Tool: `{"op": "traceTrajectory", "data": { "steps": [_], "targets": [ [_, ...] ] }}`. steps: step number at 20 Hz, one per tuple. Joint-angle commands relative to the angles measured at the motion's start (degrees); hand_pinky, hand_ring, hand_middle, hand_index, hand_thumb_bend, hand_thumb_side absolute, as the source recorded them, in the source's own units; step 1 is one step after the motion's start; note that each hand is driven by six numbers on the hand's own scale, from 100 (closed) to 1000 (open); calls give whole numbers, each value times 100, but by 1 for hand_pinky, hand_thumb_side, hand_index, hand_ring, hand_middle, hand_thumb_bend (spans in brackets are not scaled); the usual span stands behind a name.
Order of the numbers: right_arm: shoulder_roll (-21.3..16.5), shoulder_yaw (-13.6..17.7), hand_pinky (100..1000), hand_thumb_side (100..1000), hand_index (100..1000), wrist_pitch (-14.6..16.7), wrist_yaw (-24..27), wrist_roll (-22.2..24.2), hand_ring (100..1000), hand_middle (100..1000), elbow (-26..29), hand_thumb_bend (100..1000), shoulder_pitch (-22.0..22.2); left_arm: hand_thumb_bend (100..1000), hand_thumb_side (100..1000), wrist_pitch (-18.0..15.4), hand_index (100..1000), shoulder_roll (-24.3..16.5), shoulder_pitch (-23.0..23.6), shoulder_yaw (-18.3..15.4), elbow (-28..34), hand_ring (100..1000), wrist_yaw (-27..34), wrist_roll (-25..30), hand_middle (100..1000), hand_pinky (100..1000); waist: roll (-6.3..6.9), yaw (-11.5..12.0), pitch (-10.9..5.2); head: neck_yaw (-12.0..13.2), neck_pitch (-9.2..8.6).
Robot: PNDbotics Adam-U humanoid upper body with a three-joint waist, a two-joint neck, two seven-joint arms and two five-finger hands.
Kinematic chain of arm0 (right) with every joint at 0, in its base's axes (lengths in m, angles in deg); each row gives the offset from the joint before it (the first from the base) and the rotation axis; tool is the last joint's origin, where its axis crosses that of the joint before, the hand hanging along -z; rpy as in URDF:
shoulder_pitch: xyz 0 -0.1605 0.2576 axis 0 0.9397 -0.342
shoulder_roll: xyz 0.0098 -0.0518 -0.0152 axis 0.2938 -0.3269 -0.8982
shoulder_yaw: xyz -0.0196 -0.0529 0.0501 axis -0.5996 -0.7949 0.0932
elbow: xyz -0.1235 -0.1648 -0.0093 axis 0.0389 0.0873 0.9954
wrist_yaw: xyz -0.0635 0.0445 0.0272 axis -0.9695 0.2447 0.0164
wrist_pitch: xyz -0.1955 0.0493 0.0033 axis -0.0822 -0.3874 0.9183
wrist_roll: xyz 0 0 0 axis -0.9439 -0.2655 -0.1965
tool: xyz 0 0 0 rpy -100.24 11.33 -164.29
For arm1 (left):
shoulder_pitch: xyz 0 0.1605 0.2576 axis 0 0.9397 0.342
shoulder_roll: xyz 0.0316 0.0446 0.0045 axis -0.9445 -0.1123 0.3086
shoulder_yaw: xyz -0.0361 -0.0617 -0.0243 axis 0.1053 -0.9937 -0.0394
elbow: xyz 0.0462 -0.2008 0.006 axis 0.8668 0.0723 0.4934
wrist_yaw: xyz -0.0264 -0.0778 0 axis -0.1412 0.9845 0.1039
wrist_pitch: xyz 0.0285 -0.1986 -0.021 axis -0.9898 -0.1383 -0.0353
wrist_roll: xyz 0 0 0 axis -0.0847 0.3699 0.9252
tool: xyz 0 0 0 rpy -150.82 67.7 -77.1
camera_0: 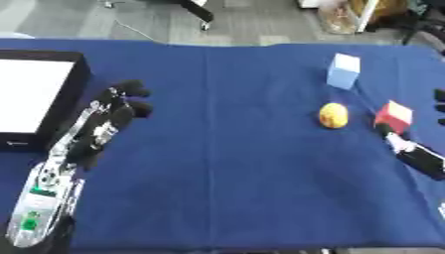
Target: Pick up the objects with one hand, pass them to the other hand, and then place them into the box on the other side of the table.
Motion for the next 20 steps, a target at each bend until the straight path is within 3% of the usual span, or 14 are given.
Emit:
{"op": "traceTrajectory", "data": {
  "steps": [1,7,20],
  "targets": [
    [-701,-58,688,407,874,-26,371,402,778,788,-185,660,-197,624,593,3,889,-49,-62,-6,63,695,1,38,749,781,-17,8,-78,6,30],
    [-1211,-298,689,389,876,-12,879,846,777,786,-724,657,-621,630,593,3,889,-51,-68,14,45,694,22,100,748,781,-1,24,-106,1,30],
    [-1191,-514,680,370,863,68,1257,1134,762,750,-1884,653,-1182,639,591,10,890,-50,-46,32,14,694,92,165,747,781,-10,50,-158,-77,30]
  ]
}}
